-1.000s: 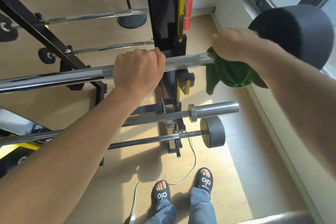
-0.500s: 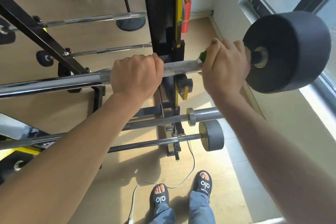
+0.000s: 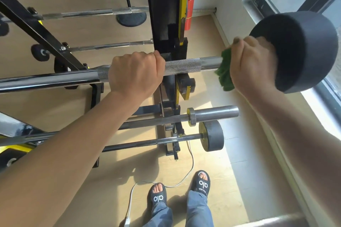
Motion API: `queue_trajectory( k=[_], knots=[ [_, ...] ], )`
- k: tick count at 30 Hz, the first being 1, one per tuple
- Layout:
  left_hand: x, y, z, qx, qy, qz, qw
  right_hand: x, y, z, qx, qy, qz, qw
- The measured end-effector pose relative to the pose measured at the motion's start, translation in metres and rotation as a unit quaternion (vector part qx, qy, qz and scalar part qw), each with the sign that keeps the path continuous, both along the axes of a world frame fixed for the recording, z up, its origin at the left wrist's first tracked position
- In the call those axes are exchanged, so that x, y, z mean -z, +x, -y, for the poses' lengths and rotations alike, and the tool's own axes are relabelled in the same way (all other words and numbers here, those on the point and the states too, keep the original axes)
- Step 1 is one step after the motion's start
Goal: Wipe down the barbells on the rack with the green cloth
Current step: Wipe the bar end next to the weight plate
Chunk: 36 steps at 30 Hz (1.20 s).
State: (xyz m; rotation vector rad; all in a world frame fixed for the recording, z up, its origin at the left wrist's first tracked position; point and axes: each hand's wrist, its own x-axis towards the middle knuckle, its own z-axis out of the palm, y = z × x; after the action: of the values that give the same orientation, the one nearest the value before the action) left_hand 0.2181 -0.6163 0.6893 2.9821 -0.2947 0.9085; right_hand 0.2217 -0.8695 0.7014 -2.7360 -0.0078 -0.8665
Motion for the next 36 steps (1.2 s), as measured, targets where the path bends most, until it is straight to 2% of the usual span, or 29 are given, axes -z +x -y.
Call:
queue_trajectory(
  k=[2,5,8,12,14,17,21,22,25,28,32,35,36],
  knots=[
    [0.001,-0.001,0.002,-0.002,-0.005,-0.004,1.000,0.002,-0.002,-0.030,-0.003,0.024,0.017,1.000],
    [0.002,-0.001,0.002,0.004,-0.010,-0.016,1.000,0.006,-0.002,-0.077,-0.067,0.025,0.022,0.997],
    [0.000,-0.001,-0.003,0.026,-0.007,-0.021,0.999,0.006,0.004,-0.053,-0.117,-0.008,-0.022,0.993],
    [-0.002,-0.002,0.000,0.016,-0.008,-0.014,1.000,0.000,0.006,0.000,-0.014,0.023,-0.031,0.999],
    [-0.002,-0.003,0.002,0.005,-0.010,-0.002,1.000,-0.001,0.007,-0.016,-0.010,0.000,-0.028,1.000],
    [-0.002,-0.002,0.003,0.012,-0.008,-0.007,1.000,0.002,0.001,-0.056,-0.070,-0.031,-0.015,0.997],
    [-0.005,-0.002,-0.003,0.034,0.008,-0.025,0.999,0.003,0.004,-0.044,-0.104,-0.113,-0.005,0.988],
    [-0.006,-0.002,-0.003,0.036,0.007,-0.024,0.999,0.004,0.005,-0.030,-0.095,-0.109,-0.004,0.989],
    [-0.007,-0.003,0.000,0.025,-0.001,-0.026,0.999,0.007,0.005,0.003,-0.017,0.004,-0.014,1.000],
    [-0.006,-0.004,0.004,0.008,-0.015,-0.012,1.000,0.013,0.010,-0.016,0.060,0.044,0.000,0.997],
    [-0.002,-0.004,0.003,0.014,-0.017,-0.017,1.000,0.013,0.002,-0.078,-0.019,0.021,0.058,0.998],
    [-0.003,-0.001,0.000,0.031,-0.008,-0.022,0.999,0.012,0.002,-0.056,-0.107,-0.074,0.043,0.991],
    [-0.002,0.000,-0.002,0.034,-0.007,-0.022,0.999,0.013,0.003,-0.042,-0.107,-0.089,0.050,0.989]
  ],
)
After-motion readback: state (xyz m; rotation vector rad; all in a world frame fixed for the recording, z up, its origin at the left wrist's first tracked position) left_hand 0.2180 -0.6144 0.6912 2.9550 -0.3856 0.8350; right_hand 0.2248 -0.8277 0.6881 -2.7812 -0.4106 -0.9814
